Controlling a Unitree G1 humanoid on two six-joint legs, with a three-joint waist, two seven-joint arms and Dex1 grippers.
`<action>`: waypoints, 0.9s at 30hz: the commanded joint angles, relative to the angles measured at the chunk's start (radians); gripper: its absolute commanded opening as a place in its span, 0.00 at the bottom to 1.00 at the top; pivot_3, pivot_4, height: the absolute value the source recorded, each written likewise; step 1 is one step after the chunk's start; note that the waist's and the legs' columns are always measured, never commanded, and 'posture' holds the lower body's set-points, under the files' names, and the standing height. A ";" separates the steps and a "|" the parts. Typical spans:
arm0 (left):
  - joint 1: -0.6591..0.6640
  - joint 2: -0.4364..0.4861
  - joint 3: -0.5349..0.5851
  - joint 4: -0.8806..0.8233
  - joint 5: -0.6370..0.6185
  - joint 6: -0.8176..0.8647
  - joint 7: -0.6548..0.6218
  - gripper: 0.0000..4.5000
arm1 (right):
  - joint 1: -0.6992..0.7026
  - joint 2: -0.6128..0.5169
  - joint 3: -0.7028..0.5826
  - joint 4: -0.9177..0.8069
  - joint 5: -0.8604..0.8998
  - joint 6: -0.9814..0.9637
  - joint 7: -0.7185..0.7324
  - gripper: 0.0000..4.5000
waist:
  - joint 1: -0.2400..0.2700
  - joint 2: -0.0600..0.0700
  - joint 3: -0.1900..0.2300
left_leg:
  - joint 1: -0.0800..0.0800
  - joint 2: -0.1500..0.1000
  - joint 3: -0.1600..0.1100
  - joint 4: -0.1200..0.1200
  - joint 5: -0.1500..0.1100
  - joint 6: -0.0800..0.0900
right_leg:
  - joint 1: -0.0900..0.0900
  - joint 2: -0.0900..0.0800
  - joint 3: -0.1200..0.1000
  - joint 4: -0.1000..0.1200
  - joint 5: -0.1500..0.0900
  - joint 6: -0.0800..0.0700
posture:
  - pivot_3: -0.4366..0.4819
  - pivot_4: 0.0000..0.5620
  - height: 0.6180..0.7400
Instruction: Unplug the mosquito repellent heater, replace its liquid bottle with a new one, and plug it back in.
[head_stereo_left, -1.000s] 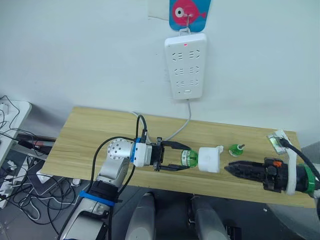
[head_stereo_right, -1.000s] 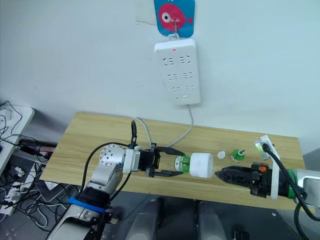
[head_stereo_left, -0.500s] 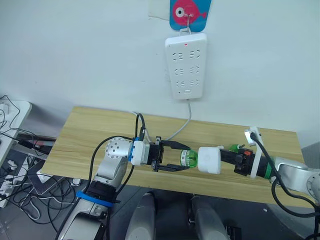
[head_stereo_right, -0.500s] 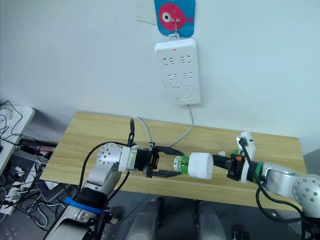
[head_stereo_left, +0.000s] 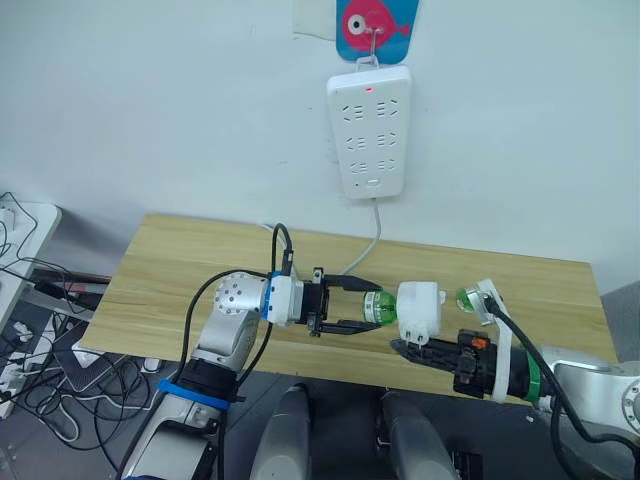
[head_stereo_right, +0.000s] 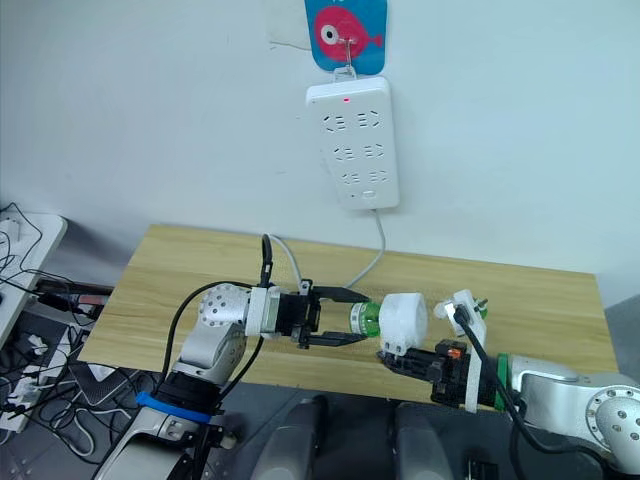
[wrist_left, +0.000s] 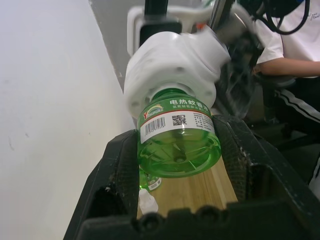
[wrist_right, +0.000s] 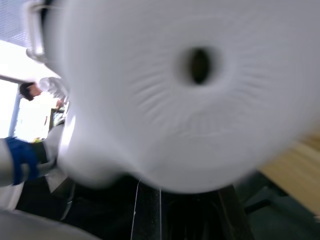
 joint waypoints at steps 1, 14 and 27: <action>-0.007 -0.009 -0.001 -0.006 0.005 -0.023 0.002 0.48 | 0.006 -0.042 -0.005 -0.074 0.106 -0.038 -0.026 0.01 | 0.000 0.000 0.000 | 0.000 0.000 0.000 0.000 0.000 0.000 | 0.000 0.000 0.000 0.000 0.000 0.000 | 0.64 0.57 1.00; 0.014 -0.011 -0.012 -0.010 0.019 -0.041 -0.005 0.48 | -0.148 -0.136 0.052 -0.088 0.141 -0.197 -0.013 0.01 | -0.003 0.000 0.000 | 0.000 0.000 0.000 0.000 0.000 0.000 | 0.000 0.000 0.000 0.000 0.000 0.000 | 0.63 0.55 1.00; 0.028 -0.007 -0.021 -0.022 0.014 -0.046 -0.025 0.48 | -0.338 -0.122 0.057 0.089 0.141 -0.143 -0.106 0.01 | -0.004 0.000 0.000 | 0.000 0.000 0.000 0.000 0.000 0.000 | 0.000 0.000 0.000 0.000 0.003 -0.005 | 0.62 0.52 1.00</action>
